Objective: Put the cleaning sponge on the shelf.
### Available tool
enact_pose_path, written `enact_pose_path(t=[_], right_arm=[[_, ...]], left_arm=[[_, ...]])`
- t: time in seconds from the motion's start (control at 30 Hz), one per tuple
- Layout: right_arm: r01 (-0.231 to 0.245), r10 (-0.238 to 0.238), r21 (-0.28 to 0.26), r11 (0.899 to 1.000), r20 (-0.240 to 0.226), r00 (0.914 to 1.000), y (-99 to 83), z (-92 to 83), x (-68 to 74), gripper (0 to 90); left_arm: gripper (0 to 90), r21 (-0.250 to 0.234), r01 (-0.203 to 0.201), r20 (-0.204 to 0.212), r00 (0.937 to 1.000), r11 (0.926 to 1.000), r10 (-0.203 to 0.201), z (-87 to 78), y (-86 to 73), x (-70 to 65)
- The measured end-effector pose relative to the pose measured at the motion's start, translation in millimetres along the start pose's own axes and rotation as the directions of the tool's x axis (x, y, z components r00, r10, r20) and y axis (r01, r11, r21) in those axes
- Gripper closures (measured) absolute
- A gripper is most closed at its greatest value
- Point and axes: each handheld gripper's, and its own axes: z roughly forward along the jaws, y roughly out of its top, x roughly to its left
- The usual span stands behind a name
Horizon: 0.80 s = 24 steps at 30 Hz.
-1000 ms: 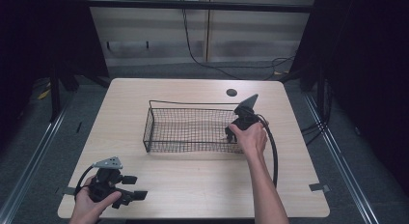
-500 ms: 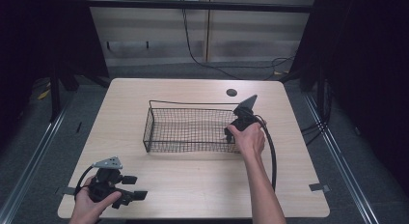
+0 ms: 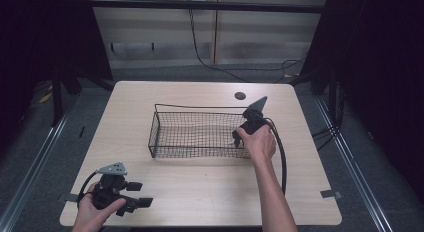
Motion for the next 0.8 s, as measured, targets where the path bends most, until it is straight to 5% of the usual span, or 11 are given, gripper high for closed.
enact_pose_path(t=[0.8], right_arm=[[0.026,-0.026,-0.025,0.999,-0.017,0.9995,0.4,-13.5,-2.0,19.3]], left_arm=[[22.8,0.000,0.001,0.002,1.0000,1.0000,-0.001,0.1,0.0,0.0]])
